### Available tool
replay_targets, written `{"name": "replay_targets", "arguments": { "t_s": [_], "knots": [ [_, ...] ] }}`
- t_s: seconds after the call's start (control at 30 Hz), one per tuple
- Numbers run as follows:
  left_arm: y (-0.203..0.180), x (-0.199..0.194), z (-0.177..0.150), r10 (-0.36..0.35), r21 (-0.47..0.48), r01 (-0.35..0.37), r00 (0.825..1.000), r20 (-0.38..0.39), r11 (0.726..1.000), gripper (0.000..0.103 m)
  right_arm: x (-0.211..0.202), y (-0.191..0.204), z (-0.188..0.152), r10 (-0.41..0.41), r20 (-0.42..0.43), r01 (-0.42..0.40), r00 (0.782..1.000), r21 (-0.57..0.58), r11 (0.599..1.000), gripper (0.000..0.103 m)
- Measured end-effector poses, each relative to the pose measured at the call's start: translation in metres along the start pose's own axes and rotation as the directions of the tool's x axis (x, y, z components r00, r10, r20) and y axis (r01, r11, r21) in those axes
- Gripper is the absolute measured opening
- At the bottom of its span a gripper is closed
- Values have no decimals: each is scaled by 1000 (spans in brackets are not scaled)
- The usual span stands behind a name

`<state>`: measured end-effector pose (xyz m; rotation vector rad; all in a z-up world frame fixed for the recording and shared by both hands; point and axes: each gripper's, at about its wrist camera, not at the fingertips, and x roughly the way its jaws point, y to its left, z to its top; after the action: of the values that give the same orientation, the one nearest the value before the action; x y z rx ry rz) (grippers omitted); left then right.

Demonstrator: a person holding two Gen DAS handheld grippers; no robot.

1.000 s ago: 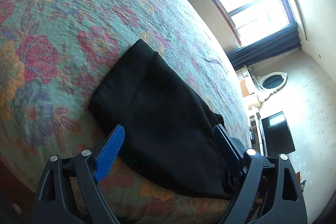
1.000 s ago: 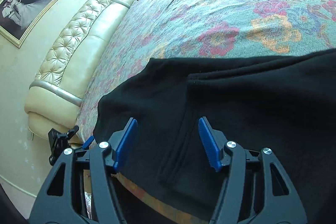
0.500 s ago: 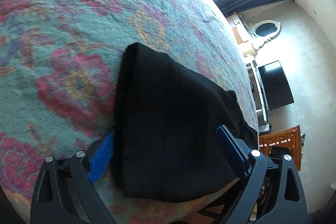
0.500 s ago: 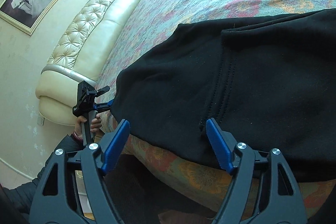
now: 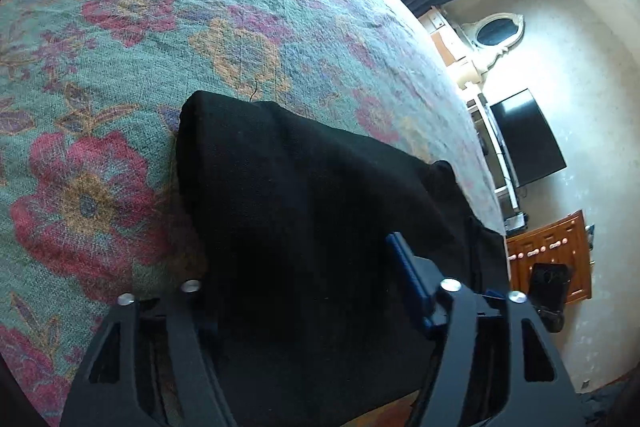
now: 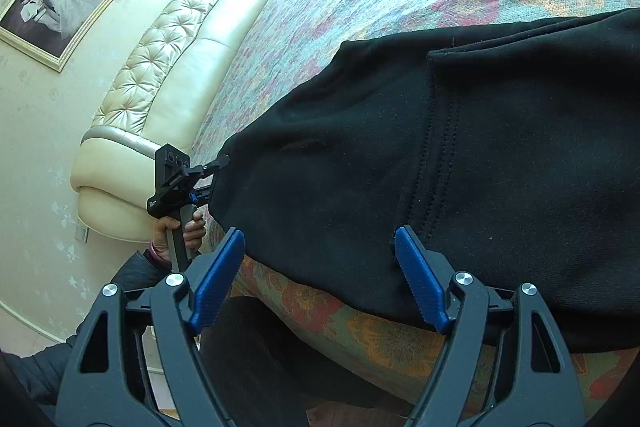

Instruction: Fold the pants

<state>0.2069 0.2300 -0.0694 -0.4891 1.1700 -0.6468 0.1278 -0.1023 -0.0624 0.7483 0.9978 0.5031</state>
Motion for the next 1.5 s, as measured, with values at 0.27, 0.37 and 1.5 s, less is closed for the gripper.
{"name": "replay_targets", "arguments": {
  "t_s": [0.27, 0.37, 1.5],
  "knots": [
    [-47, -11, 6, 67, 6, -67, 997, 48, 998, 17, -14, -5, -4, 0, 27, 0, 1000, 7, 1000, 78],
    [-101, -22, 8, 64, 111, -73, 995, 81, 991, 17, -27, -6, -6, 0, 47, 0, 999, 5, 1000, 78],
    [-354, 142, -71, 64, 522, -51, 998, -6, 851, 89, -100, -79, -5, 51, 275, -113, 960, 213, 971, 87]
  ]
}}
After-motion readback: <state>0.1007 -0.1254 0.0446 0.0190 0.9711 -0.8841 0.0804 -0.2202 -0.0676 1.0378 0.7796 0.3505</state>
